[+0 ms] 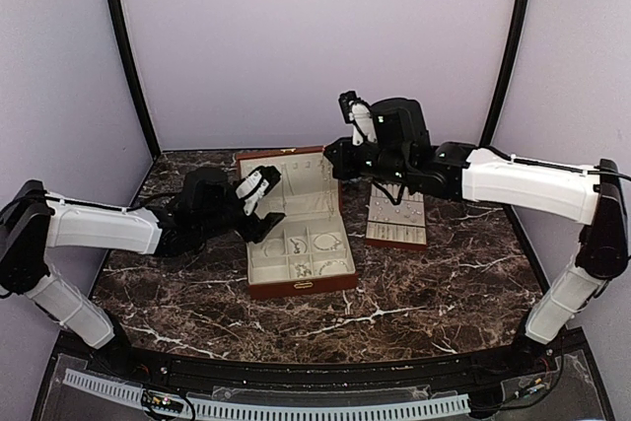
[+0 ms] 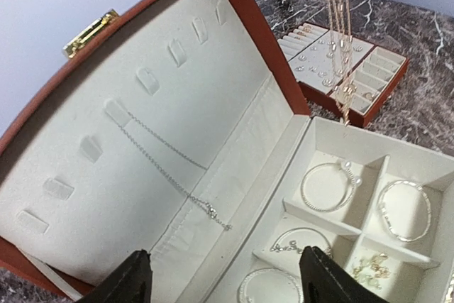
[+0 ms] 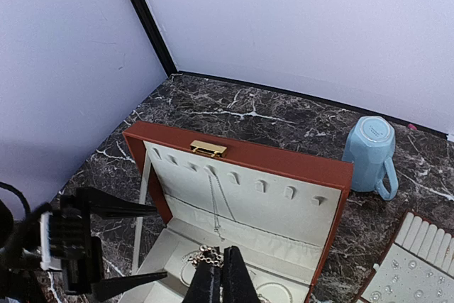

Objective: Organize the mixed jewelry
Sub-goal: Pick up the compartment pouch from the jewelry box.

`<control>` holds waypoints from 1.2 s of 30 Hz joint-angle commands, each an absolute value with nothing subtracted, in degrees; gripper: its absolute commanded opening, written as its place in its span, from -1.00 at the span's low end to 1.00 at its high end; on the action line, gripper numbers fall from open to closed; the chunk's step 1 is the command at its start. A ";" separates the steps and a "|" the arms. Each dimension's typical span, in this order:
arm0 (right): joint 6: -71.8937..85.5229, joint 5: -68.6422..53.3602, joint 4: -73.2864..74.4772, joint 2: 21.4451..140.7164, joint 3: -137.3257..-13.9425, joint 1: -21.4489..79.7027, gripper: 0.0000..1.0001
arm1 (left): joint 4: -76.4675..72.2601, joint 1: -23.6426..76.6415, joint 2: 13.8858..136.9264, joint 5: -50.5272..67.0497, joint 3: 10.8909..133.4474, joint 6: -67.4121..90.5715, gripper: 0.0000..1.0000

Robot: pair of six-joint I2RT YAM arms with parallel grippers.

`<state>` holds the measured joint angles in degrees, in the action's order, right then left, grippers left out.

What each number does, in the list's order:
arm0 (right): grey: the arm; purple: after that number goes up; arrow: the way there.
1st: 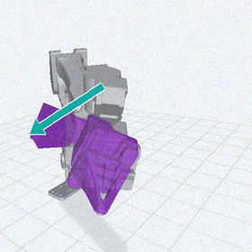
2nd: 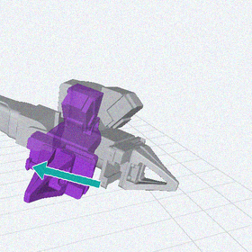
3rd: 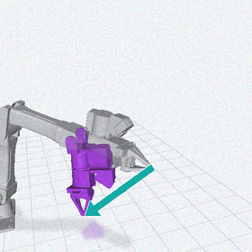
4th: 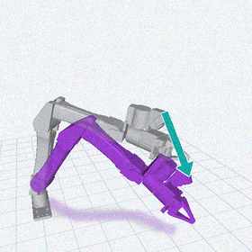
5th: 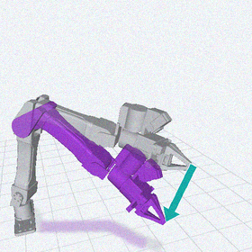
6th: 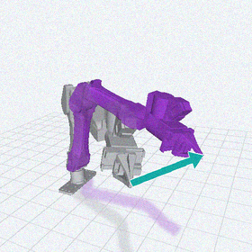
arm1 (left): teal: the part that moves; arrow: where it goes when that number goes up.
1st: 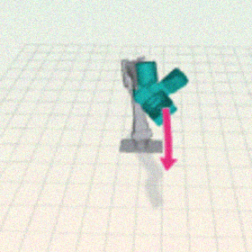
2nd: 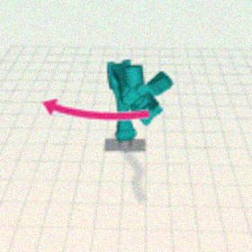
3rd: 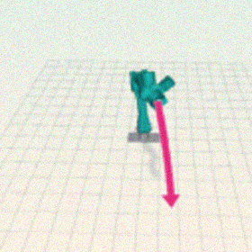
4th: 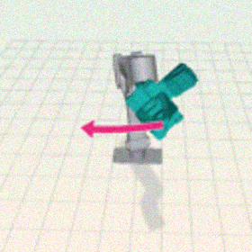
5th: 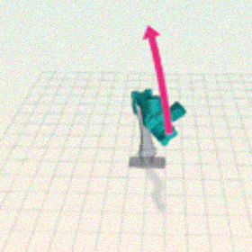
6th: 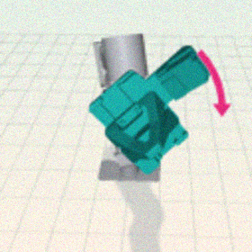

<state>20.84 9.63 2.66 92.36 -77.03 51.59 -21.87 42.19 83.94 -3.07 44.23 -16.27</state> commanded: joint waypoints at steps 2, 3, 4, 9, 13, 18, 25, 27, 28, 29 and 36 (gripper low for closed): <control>19.36 8.88 2.34 92.87 -80.42 51.39 -1.00 | -36.73 40.94 88.70 -6.86 42.07 -27.35 0.52; 19.27 8.92 2.47 92.89 -80.60 51.35 -1.00 | -37.61 40.95 90.25 -7.69 42.08 -28.09 0.53; 19.23 8.81 2.52 92.90 -80.87 51.29 -1.00 | -39.22 40.91 91.00 -8.15 42.14 -29.68 0.53; 19.22 8.05 2.81 93.15 -81.89 51.02 -1.00 | -43.65 40.26 95.72 -10.85 42.59 -33.32 0.55; 19.32 7.26 2.81 93.40 -82.47 50.74 -1.00 | -43.94 40.12 97.45 -10.09 43.57 -34.18 0.51; 19.68 6.30 2.65 93.86 -82.78 50.37 -1.00 | -43.93 40.05 99.16 -9.41 44.63 -34.68 0.38; 20.21 5.09 2.25 93.79 -82.46 50.10 -1.00 | -44.30 39.65 101.84 -10.35 45.75 -34.89 0.19; 20.41 4.93 2.20 93.65 -82.24 50.01 -1.00 | -44.09 39.64 102.37 -10.16 45.97 -34.89 0.16; 20.45 4.86 2.03 93.61 -82.14 50.05 -1.00 | -44.02 39.64 102.58 -10.18 46.01 -34.85 0.13; 20.52 4.75 1.95 93.60 -82.05 49.95 -1.00 | -43.85 39.59 102.71 -10.12 46.03 -34.71 0.12; 20.98 4.34 1.35 93.52 -81.59 49.75 -1.00 | -42.67 39.62 103.62 -10.19 45.89 -33.94 -0.01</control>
